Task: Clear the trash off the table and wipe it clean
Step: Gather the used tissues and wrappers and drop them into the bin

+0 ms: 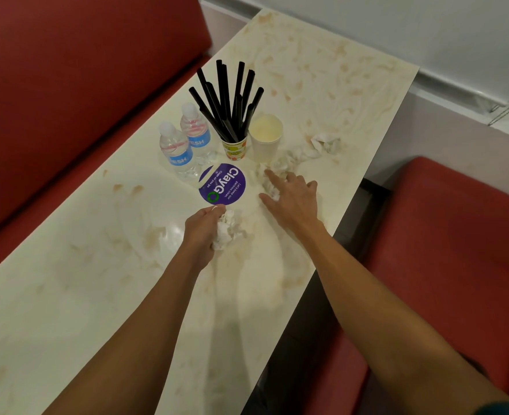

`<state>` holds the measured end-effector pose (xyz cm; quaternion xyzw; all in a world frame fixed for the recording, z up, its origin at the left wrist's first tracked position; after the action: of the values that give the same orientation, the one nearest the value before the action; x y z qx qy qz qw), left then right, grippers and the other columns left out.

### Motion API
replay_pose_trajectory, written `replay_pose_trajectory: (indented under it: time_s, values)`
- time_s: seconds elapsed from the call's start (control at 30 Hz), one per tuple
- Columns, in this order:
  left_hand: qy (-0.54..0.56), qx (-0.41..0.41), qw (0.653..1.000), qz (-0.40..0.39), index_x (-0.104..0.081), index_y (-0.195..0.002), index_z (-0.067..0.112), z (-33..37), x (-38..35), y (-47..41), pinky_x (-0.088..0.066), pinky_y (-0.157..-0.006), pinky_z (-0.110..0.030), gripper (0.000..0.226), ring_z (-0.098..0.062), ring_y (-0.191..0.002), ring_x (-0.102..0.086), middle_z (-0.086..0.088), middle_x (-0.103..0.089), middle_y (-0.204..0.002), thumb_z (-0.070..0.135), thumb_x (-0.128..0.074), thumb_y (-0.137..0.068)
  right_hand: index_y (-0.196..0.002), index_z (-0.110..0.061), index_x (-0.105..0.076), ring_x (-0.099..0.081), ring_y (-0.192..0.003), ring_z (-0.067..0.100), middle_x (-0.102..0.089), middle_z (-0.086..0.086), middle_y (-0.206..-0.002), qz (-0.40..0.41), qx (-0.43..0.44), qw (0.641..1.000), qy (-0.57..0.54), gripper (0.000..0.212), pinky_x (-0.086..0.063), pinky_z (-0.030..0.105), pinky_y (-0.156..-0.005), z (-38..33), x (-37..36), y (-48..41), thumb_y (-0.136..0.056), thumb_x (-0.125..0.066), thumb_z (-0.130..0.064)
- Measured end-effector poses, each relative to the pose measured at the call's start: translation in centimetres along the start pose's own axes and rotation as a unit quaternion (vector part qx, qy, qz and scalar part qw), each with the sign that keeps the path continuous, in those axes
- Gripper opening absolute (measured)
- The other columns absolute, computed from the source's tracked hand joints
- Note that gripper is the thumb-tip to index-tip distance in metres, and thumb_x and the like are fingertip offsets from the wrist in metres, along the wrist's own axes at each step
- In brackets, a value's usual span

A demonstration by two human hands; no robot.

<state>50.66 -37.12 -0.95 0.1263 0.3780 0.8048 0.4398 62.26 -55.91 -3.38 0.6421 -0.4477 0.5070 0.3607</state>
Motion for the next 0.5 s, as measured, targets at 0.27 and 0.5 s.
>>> replay_pose_trajectory:
  time_s: [0.27, 0.5]
  values:
    - [0.010, 0.007, 1.000, 0.002, -0.074, -0.112, 0.006, 0.3, -0.3, -0.3, -0.057, -0.095, -0.064, 0.026, -0.035, -0.095, -0.074, -0.021, -0.075, -0.117, 0.020, -0.077, -0.091, -0.105, -0.025, -0.078, -0.058, -0.099, 0.026, -0.061, 0.004, -0.107, 0.067, 0.012, 0.994, -0.084, 0.031, -0.042, 0.043, -0.084, -0.2, -1.4, 0.9, -0.088, -0.072, -0.050]
    - [-0.008, 0.026, 1.000, -0.013, -0.071, -0.106, 0.006, -0.2, -0.9, 0.9, -0.058, -0.096, -0.061, 0.026, -0.032, -0.080, -0.075, -0.018, -0.076, -0.112, 0.024, -0.078, -0.088, -0.100, -0.013, -0.070, -0.054, -0.106, 0.023, -0.053, 0.002, -0.129, 0.055, -0.019, 0.975, -0.216, 0.024, -0.052, 0.042, -0.088, 0.0, -0.9, 3.8, -0.085, -0.077, -0.030]
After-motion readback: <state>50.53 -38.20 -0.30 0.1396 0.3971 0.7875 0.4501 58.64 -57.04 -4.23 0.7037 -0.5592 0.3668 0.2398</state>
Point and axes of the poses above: each hand's wrist, its own y-axis away from the middle knuckle, its own x-axis out of the back of the hand, z = x × y, the point moved 1 cm from there along -y, towards the middle knuckle
